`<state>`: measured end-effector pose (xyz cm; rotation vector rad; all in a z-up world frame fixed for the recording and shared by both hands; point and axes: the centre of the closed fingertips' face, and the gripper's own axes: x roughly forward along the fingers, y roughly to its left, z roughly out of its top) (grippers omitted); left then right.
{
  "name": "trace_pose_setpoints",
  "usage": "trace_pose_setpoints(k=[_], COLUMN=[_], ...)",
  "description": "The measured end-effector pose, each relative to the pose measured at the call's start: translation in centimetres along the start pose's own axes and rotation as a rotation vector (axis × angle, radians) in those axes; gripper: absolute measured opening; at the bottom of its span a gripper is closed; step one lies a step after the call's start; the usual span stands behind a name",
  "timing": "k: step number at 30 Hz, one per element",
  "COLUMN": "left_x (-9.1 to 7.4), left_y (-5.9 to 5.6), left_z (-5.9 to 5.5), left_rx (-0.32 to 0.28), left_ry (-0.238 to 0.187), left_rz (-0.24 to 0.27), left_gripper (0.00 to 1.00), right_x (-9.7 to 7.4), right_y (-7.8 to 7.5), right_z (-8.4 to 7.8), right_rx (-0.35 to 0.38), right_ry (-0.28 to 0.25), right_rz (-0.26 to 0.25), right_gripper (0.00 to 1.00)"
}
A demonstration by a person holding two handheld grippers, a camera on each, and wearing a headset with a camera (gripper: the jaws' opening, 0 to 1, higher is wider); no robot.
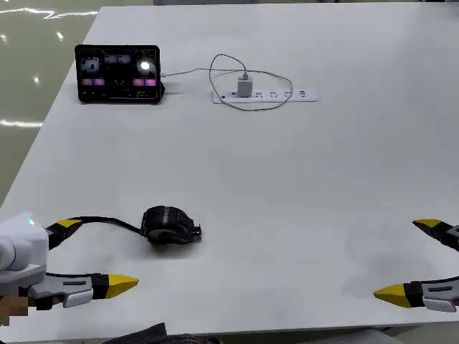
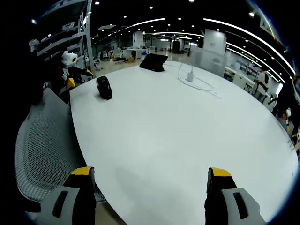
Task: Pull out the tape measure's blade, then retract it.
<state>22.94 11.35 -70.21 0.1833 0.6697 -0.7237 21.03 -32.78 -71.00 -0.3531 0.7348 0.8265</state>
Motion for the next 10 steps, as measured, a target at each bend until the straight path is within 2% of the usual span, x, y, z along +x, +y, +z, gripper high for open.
trace_pose_setpoints(k=[10], left_x=[-0.39], left_y=[0.38], left_z=[0.00], left_rx=[-0.001], left_ry=[0.009], left_rz=[0.007], left_gripper=[0.99], right_x=[0.11], right_y=[0.23], right_z=[0.23], right_rx=[0.008], right_ry=[-0.009], right_rz=[0.006], right_gripper=[0.99])
